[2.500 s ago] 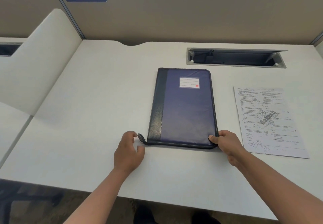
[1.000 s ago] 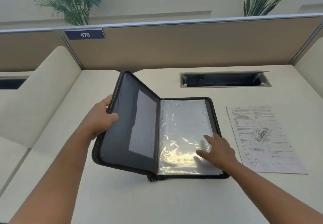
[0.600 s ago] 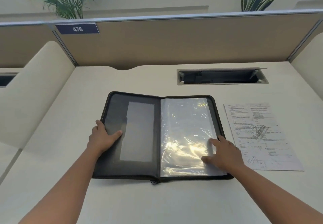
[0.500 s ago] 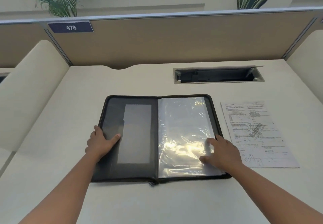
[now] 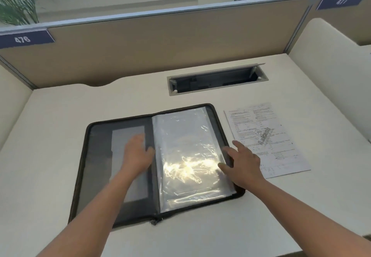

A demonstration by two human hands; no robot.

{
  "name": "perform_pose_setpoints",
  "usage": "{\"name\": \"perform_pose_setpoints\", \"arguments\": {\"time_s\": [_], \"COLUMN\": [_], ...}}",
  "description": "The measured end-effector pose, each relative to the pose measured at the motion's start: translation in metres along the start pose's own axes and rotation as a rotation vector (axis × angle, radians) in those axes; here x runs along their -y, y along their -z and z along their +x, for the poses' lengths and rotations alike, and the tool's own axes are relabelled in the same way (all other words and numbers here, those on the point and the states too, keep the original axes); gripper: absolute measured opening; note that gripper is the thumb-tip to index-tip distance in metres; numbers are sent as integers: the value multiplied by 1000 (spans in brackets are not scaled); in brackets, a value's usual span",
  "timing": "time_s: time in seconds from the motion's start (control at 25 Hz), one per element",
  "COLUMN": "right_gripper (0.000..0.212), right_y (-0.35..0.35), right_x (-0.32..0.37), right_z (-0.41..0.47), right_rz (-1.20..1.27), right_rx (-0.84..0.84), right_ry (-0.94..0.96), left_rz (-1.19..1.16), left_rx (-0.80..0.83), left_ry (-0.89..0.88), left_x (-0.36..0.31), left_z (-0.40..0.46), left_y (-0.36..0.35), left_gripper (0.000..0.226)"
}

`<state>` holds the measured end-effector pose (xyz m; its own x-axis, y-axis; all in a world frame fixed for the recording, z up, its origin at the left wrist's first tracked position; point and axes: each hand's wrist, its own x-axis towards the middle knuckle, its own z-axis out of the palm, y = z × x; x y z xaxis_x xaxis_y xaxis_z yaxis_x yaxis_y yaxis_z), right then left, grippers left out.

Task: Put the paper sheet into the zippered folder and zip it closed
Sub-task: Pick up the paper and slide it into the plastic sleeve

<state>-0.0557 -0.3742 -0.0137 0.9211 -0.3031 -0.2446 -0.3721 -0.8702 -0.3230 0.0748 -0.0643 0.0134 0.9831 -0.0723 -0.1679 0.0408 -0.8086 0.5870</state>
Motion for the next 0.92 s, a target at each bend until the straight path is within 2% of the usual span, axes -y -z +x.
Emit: {"name": "perform_pose_setpoints", "arguments": {"time_s": [0.04,0.12,0.24,0.36,0.4,0.52,0.68,0.92], "right_gripper": [63,57,57,63,65,67,67,69], "right_y": [6,17,35,49,52,54,52,54], "right_x": [-14,-46,-95,-126,-133,-147,-155,-157], "right_z": [1,4,9,15,16,19,20,18], "right_rz": [12,12,-40,-81,-80,-51,25,54], "right_rx": [-49,-101,-129,-101,-83,13,43,53], "right_ry": [-24,-94,-177,-194,-190,-182,-207,-225], "left_rz": [-116,-341,-689,-852,-867,-896,-859,-814], "left_rx": [77,284,599,776,800,755,692,622], "left_ry": [-43,-17,171,331,368,480,536,618], "left_x": [-32,-92,-161,-197,-204,-214,-222,-239], "left_z": [-3,-10,-17,-19,-20,-17,-13,-8], "left_y": [-17,-51,-101,-135,-144,-165,-180,-191], "left_gripper": [50,45,40,22,21,43,44,19]}}
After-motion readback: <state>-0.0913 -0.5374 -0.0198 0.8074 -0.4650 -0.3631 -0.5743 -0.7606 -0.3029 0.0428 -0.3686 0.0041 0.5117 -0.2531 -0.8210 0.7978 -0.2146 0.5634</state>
